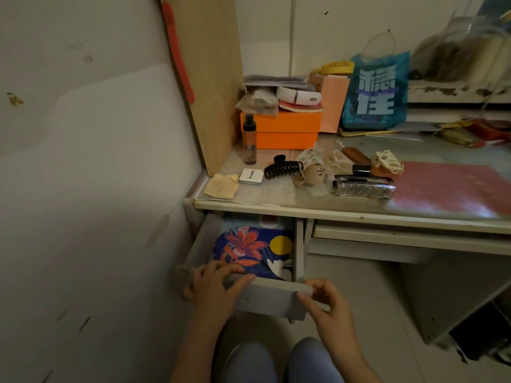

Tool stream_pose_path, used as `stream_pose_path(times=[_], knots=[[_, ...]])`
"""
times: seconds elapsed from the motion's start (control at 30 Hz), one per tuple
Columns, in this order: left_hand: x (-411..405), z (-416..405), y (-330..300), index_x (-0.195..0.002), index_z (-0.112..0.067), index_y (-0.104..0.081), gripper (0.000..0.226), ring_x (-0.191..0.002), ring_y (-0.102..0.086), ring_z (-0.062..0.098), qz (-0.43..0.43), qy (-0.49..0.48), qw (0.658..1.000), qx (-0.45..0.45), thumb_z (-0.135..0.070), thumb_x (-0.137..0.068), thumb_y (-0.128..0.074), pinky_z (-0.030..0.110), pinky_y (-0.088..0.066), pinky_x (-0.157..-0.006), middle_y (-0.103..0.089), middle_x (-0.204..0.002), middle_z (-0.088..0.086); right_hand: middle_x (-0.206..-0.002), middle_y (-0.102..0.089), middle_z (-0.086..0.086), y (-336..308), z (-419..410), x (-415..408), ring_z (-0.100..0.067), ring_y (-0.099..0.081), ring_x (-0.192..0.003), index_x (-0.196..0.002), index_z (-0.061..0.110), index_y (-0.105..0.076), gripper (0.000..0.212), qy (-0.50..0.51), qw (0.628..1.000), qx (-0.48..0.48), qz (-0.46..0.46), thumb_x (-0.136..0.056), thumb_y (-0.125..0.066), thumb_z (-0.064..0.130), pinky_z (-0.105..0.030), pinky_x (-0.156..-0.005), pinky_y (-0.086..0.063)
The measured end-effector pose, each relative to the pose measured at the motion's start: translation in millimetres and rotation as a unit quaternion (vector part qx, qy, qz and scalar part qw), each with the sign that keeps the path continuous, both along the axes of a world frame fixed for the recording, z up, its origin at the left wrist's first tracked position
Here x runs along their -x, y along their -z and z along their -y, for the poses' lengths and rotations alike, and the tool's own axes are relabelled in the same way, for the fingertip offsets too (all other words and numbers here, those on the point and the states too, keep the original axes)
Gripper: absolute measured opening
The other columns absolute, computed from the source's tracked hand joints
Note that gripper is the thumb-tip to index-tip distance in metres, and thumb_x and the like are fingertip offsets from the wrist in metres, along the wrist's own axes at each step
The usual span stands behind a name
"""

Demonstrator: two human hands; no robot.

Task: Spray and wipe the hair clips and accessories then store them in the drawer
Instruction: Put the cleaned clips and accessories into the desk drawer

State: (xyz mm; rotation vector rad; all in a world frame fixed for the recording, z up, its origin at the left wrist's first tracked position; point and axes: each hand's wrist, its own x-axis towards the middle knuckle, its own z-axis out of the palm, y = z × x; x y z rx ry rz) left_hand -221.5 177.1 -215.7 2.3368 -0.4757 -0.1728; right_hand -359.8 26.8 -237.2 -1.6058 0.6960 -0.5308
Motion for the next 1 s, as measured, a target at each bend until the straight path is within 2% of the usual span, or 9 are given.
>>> stream_pose_path(times=[0.2, 0.4, 0.47, 0.57, 0.67, 0.77, 0.83, 0.93, 1.0], knots=[[-3, 2, -1, -0.078, -0.045, -0.062, 0.009, -0.122, -0.025, 0.013, -0.003, -0.019, 1.000, -0.011, -0.053, -0.076, -0.066, 0.038, -0.015, -0.100, -0.048, -0.113, -0.017, -0.096, -0.062, -0.003, -1, 4, 1, -0.012, -0.055, -0.092, -0.092, 0.016, -0.063, 0.014, -0.011, 1.000, -0.004, -0.013, -0.082, -0.067, 0.007, -0.015, -0.061, -0.041], [-10, 9, -7, -0.063, -0.041, -0.063, 0.019, -0.113, -0.035, 0.013, 0.014, -0.054, 0.998, -0.018, -0.057, -0.073, -0.066, 0.040, -0.020, -0.097, -0.054, -0.094, -0.019, -0.079, -0.063, -0.005, -3, 20, 0, -0.018, -0.059, -0.081, -0.083, 0.017, -0.065, 0.013, -0.038, 0.999, 0.016, -0.022, -0.081, -0.069, 0.006, -0.010, -0.062, -0.047], [-17, 8, -2, -0.055, -0.044, -0.061, 0.026, -0.109, -0.045, 0.015, 0.022, -0.049, 0.999, 0.000, -0.068, -0.066, -0.062, 0.043, -0.027, -0.097, -0.057, -0.084, -0.021, -0.079, -0.063, -0.007, -6, 25, -2, -0.018, -0.060, -0.082, -0.085, 0.018, -0.065, 0.012, -0.050, 0.998, 0.014, -0.027, -0.081, -0.069, 0.007, -0.014, -0.061, -0.049], [-29, 8, -1, -0.060, -0.046, -0.064, 0.045, -0.099, -0.056, 0.014, 0.047, -0.060, 0.997, 0.033, -0.088, -0.054, -0.048, 0.044, -0.035, -0.092, -0.065, -0.079, -0.021, -0.078, -0.065, -0.003, -12, 32, -10, -0.011, -0.061, -0.080, -0.088, 0.022, -0.064, 0.015, -0.059, 0.997, 0.039, -0.025, -0.081, -0.069, 0.010, -0.017, -0.066, -0.049], [-41, 10, -8, -0.065, -0.047, -0.064, 0.032, -0.099, -0.057, 0.014, 0.061, -0.060, 0.995, 0.059, -0.077, -0.059, -0.057, 0.043, -0.036, -0.093, -0.068, -0.084, -0.018, -0.080, -0.063, 0.000, -22, 38, -27, -0.007, -0.060, -0.081, -0.092, 0.031, -0.062, 0.020, -0.075, 0.994, 0.073, -0.021, -0.083, -0.067, 0.013, -0.020, -0.073, -0.046], [-58, 16, -18, -0.071, -0.056, -0.060, 0.022, -0.097, -0.058, 0.014, 0.060, -0.015, 0.993, 0.098, -0.075, -0.059, -0.059, 0.047, -0.042, -0.092, -0.065, -0.087, -0.017, -0.082, -0.060, 0.000, -37, 45, -49, -0.012, -0.058, -0.082, -0.093, 0.031, -0.061, 0.024, -0.089, 0.991, 0.100, 0.004, -0.082, -0.068, 0.010, -0.017, -0.071, -0.046], [-70, 24, -30, -0.075, -0.058, -0.058, 0.019, -0.100, -0.056, 0.015, 0.072, 0.007, 0.992, 0.102, -0.069, -0.062, -0.064, 0.050, -0.045, -0.091, -0.061, -0.090, -0.019, -0.086, -0.059, 0.002, -48, 50, -65, -0.007, -0.057, -0.083, -0.093, 0.035, -0.059, 0.028, -0.095, 0.986, 0.135, 0.017, -0.082, -0.068, 0.011, -0.017, -0.068, -0.048], [-93, 43, -46, -0.096, -0.038, -0.063, 0.026, -0.106, -0.052, 0.015, 0.116, 0.033, 0.987, 0.104, -0.046, -0.072, -0.072, 0.048, -0.043, -0.095, -0.060, -0.103, -0.010, -0.093, -0.059, 0.006, -59, 61, -93, -0.002, -0.056, -0.085, -0.099, 0.034, -0.060, 0.026, -0.089, 0.976, 0.197, 0.028, -0.081, -0.070, 0.017, -0.010, -0.067, -0.046], [-114, 57, -58, -0.104, -0.025, -0.065, 0.035, -0.104, -0.053, 0.014, 0.150, 0.056, 0.982, 0.104, -0.040, -0.074, -0.074, 0.038, -0.043, -0.094, -0.059, -0.106, -0.006, -0.100, -0.060, 0.007, -67, 69, -114, -0.004, -0.055, -0.088, -0.110, 0.027, -0.061, 0.031, -0.089, 0.963, 0.253, 0.012, -0.081, -0.070, 0.023, -0.009, -0.070, -0.044]])
